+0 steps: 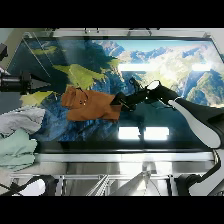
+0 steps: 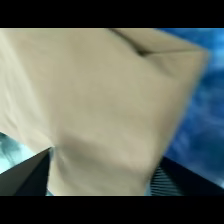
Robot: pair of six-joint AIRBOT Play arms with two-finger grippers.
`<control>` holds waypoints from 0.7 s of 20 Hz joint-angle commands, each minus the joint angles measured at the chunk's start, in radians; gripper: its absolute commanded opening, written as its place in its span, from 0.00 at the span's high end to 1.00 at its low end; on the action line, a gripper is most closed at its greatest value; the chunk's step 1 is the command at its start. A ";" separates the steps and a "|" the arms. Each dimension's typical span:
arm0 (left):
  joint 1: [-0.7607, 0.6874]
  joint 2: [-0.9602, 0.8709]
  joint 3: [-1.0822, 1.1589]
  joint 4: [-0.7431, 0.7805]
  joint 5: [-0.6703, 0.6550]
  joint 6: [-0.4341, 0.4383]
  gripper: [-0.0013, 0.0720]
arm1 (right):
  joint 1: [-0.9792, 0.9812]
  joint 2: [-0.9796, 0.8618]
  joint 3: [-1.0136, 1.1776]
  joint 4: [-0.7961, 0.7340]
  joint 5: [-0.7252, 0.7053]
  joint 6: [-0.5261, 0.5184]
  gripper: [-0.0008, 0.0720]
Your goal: Fold the shirts.
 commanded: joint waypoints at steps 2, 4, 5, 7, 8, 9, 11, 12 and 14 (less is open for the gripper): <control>0.001 0.001 0.000 0.000 -0.004 0.002 0.98 | 0.009 -0.049 -0.007 0.245 -0.011 -0.180 0.63; 0.001 0.001 0.000 0.000 -0.005 0.002 0.98 | -0.001 -0.030 -0.007 0.375 0.058 -0.304 0.95; 0.001 0.001 0.000 0.000 -0.005 0.002 0.98 | -0.010 -0.005 -0.007 0.398 0.076 -0.324 0.95; 0.001 0.001 0.000 0.001 -0.005 0.003 0.98 | -0.044 0.081 -0.007 0.351 0.099 -0.326 0.95; 0.001 0.001 0.000 0.002 -0.006 0.003 0.98 | -0.070 0.140 -0.007 0.300 0.116 -0.306 0.95; 0.001 0.001 0.000 0.002 -0.011 0.003 0.98 | -0.104 0.215 -0.007 0.225 0.134 -0.262 0.95; 0.001 0.001 0.000 0.006 -0.028 0.003 0.98 | -0.186 0.392 -0.007 0.039 0.168 -0.144 0.95; 0.001 0.001 0.000 0.006 -0.033 0.003 0.98 | -0.232 0.483 -0.007 -0.065 0.190 -0.076 0.95; 0.001 0.001 0.000 0.006 -0.040 0.003 0.98 | -0.351 0.667 -0.007 -0.341 0.215 0.108 0.95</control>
